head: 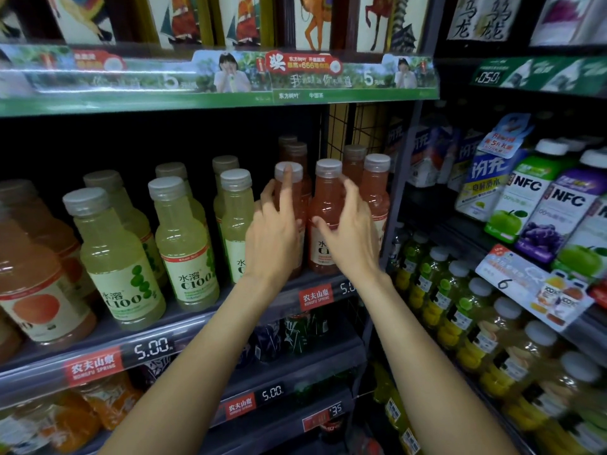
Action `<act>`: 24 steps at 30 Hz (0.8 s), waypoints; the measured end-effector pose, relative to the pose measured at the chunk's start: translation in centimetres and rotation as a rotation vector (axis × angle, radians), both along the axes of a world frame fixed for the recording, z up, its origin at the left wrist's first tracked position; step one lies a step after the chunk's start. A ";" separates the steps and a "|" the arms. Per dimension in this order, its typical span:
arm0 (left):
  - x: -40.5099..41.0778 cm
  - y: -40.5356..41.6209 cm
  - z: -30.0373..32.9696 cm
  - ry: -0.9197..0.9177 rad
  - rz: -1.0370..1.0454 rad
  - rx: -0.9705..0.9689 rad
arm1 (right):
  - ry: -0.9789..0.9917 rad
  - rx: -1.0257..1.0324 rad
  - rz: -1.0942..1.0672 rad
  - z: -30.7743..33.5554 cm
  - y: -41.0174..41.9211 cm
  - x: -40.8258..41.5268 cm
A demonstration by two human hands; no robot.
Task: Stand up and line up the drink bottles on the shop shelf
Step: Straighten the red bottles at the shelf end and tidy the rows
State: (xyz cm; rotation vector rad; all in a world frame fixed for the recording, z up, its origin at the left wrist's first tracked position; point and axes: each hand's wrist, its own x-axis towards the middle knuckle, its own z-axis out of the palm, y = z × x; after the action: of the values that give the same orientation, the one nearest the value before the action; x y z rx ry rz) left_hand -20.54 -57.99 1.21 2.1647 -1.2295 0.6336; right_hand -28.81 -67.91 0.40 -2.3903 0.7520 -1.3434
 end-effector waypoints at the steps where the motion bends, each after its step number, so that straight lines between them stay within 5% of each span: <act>1: 0.1 -0.1 0.1 0.001 0.015 0.017 | 0.005 0.010 -0.006 -0.1 0.0 0.2; 9: 0.1 -1.2 1.1 0.005 0.048 0.109 | 0.107 0.014 -0.120 -0.5 -1.0 0.9; 24: 0.8 -3.8 1.9 0.186 0.046 -0.001 | -0.006 0.251 0.160 -1.2 -2.1 -0.1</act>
State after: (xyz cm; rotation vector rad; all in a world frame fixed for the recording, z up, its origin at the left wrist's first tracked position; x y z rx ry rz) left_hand -19.78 -61.76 3.15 2.2014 -1.0846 0.4397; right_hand -28.89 -70.02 -0.83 -2.1970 0.6677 -1.1216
